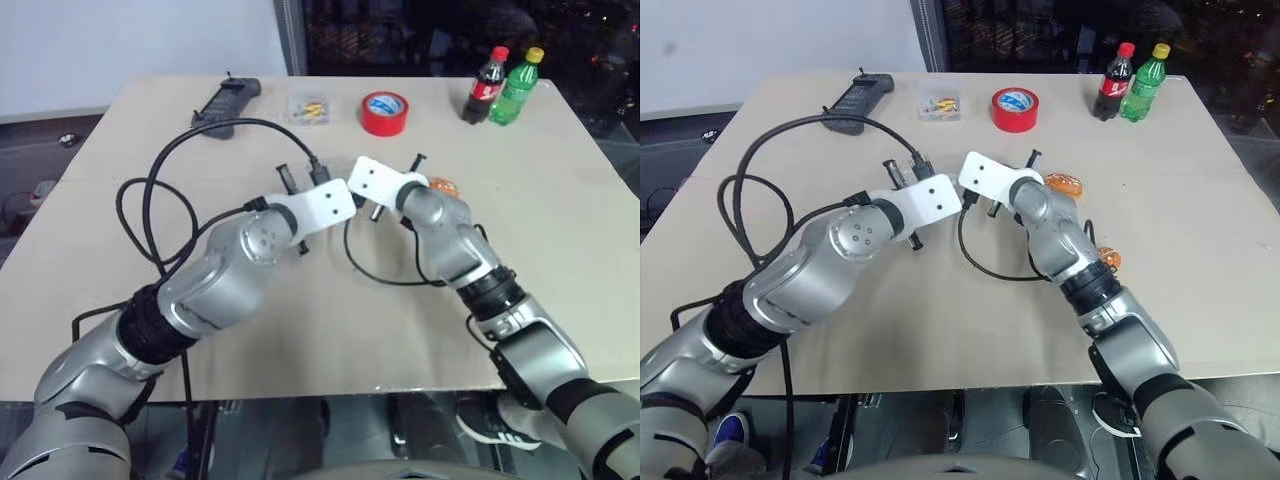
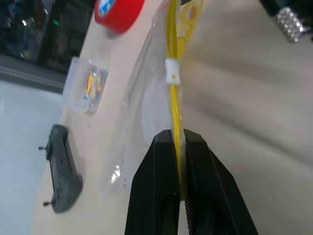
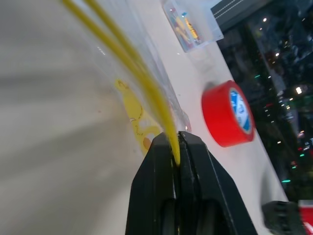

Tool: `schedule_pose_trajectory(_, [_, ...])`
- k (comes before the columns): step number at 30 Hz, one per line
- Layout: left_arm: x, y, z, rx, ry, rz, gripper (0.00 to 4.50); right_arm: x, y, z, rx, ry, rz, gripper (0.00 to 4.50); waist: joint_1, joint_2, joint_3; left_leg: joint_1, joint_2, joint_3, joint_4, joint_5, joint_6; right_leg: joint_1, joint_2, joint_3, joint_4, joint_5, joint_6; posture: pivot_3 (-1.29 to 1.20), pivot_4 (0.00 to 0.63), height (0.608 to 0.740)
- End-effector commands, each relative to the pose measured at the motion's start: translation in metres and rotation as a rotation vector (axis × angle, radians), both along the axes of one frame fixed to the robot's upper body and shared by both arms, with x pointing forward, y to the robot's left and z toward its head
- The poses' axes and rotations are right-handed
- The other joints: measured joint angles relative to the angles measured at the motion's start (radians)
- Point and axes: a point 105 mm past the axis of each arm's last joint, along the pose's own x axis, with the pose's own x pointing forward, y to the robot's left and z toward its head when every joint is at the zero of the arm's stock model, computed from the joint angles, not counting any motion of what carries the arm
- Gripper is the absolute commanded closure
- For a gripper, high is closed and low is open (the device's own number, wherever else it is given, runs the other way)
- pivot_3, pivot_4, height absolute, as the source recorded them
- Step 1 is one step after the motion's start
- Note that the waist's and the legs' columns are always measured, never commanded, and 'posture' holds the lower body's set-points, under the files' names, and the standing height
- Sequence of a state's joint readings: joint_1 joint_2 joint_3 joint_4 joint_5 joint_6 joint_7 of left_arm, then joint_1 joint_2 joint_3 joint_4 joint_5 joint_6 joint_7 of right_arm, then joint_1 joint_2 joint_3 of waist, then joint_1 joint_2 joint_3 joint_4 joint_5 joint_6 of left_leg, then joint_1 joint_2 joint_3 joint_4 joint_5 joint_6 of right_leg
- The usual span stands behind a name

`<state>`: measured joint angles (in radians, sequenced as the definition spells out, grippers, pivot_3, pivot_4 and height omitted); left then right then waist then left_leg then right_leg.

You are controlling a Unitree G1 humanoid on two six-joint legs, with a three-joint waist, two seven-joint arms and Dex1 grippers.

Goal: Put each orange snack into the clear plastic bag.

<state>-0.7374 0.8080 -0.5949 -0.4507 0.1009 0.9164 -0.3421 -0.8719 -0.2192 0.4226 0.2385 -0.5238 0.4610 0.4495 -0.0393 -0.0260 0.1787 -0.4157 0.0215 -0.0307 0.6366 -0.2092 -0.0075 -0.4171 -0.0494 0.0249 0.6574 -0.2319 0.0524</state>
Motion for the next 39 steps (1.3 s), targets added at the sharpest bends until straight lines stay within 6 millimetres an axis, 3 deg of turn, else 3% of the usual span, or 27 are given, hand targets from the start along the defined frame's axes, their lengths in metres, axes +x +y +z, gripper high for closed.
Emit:
schedule_pose_trajectory(1, [0.006, 0.003, 0.019, -0.117, -0.083, -0.106, 4.50, -0.008, -0.005, 0.015, 0.129, -0.038, 0.003, 2.49, 0.001, 0.000, 0.000, 0.000, 0.000, 0.000, 0.000, 0.000, 0.000, 0.000, 0.000, -0.001, 0.000, 0.000, 0.000, 0.00, 0.150, 0.740])
schedule_pose_trajectory(2, [0.007, 0.003, 0.021, -0.151, -0.097, -0.150, 4.50, -0.010, -0.012, 0.018, 0.148, -0.060, -0.025, 2.15, 0.002, 0.000, 0.000, 0.000, 0.000, -0.001, 0.001, 0.000, 0.000, 0.000, 0.000, -0.001, 0.001, 0.000, 0.000, 0.00, 0.150, 0.740])
schedule_pose_trajectory(5, [0.013, 0.010, 0.015, -0.221, -0.080, -0.211, 4.50, -0.028, -0.032, 0.021, 0.235, -0.004, -0.036, 2.15, 0.010, 0.000, 0.000, -0.001, 0.000, 0.000, 0.001, 0.000, 0.000, 0.000, 0.000, -0.001, 0.001, 0.000, 0.000, 0.00, 0.150, 0.740])
schedule_pose_trajectory(8, [0.020, 0.016, 0.012, -0.297, -0.038, -0.237, 4.50, -0.058, -0.049, 0.018, 0.429, 0.126, -0.027, 2.15, 0.023, 0.000, 0.000, -0.001, 0.000, -0.001, 0.002, 0.000, 0.000, 0.000, -0.001, -0.001, 0.000, 0.000, 0.000, 0.00, 0.150, 0.740])
schedule_pose_trajectory(9, [0.021, 0.016, 0.012, -0.325, -0.031, -0.247, 4.50, -0.069, -0.050, 0.017, 0.524, 0.188, -0.019, 2.68, 0.025, 0.000, 0.000, -0.001, 0.000, -0.001, 0.001, 0.000, 0.000, 0.001, -0.001, -0.002, 0.000, 0.000, 0.000, 0.00, 0.150, 0.740])
schedule_pose_trajectory(10, [0.022, 0.016, 0.013, -0.342, -0.028, -0.258, 4.50, -0.077, -0.049, 0.015, 0.605, 0.241, -0.013, 2.93, 0.025, 0.000, 0.000, -0.001, 0.000, -0.001, 0.001, 0.000, 0.000, 0.001, 0.000, -0.002, 0.000, 0.000, 0.000, 0.00, 0.150, 0.740])
schedule_pose_trajectory(13, [0.021, 0.017, 0.006, -0.310, -0.022, -0.289, 4.50, -0.091, -0.051, 0.013, 0.741, 0.309, -0.024, 4.43, 0.021, 0.001, 0.000, 0.000, 0.000, -0.001, 0.002, 0.000, 0.000, 0.001, 0.000, -0.002, 0.002, 0.000, 0.000, 0.00, 0.150, 0.740])
schedule_pose_trajectory(18, [0.020, 0.022, 0.003, -0.299, -0.034, -0.310, 4.50, -0.095, -0.070, 0.018, 0.808, 0.269, -0.095, 4.43, 0.022, 0.001, 0.000, 0.001, 0.000, -0.001, 0.003, 0.000, 0.000, 0.001, 0.000, -0.002, 0.003, 0.000, 0.000, 0.00, 0.150, 0.740])
schedule_pose_trajectory(23, [0.019, 0.028, -0.001, -0.266, -0.032, -0.301, 4.50, -0.097, -0.096, 0.014, 0.766, 0.242, -0.155, 4.43, 0.024, 0.001, 0.000, 0.000, 0.000, -0.001, 0.003, 0.000, 0.000, 0.001, 0.000, -0.002, 0.002, 0.000, 0.000, 0.00, 0.150, 0.740])
schedule_pose_trajectory(29, [0.020, 0.036, -0.002, -0.242, -0.039, -0.273, 4.50, -0.083, -0.111, 0.009, 0.561, 0.163, -0.143, 4.43, 0.021, 0.001, 0.000, 0.000, 0.000, -0.001, 0.003, 0.000, 0.000, 0.001, 0.000, -0.002, 0.002, 0.000, 0.000, 0.00, 0.150, 0.740])
schedule_pose_trajectory(32, [0.021, 0.037, -0.002, -0.246, -0.042, -0.251, 4.50, -0.082, -0.110, 0.009, 0.545, 0.168, -0.111, 3.65, 0.020, 0.001, 0.000, 0.000, 0.000, -0.001, 0.003, 0.000, 0.000, 0.001, 0.000, -0.002, 0.002, 0.000, 0.000, 0.00, 0.150, 0.740])
schedule_pose_trajectory(33, [0.022, 0.037, -0.001, -0.246, -0.046, -0.239, 4.50, -0.086, -0.106, 0.007, 0.538, 0.195, -0.068, 3.21, 0.021, 0.001, 0.000, 0.000, 0.000, -0.001, 0.003, 0.000, 0.000, 0.001, 0.000, -0.002, 0.002, 0.000, 0.000, 0.00, 0.150, 0.740])
schedule_pose_trajectory(39, [0.022, 0.038, 0.000, -0.265, -0.053, -0.196, 4.50, -0.101, -0.096, 0.024, 0.615, 0.217, 0.072, 3.21, 0.023, 0.001, 0.000, 0.000, 0.000, -0.001, 0.003, 0.000, 0.000, 0.002, 0.000, -0.002, 0.002, 0.000, 0.000, 0.00, 0.150, 0.740])
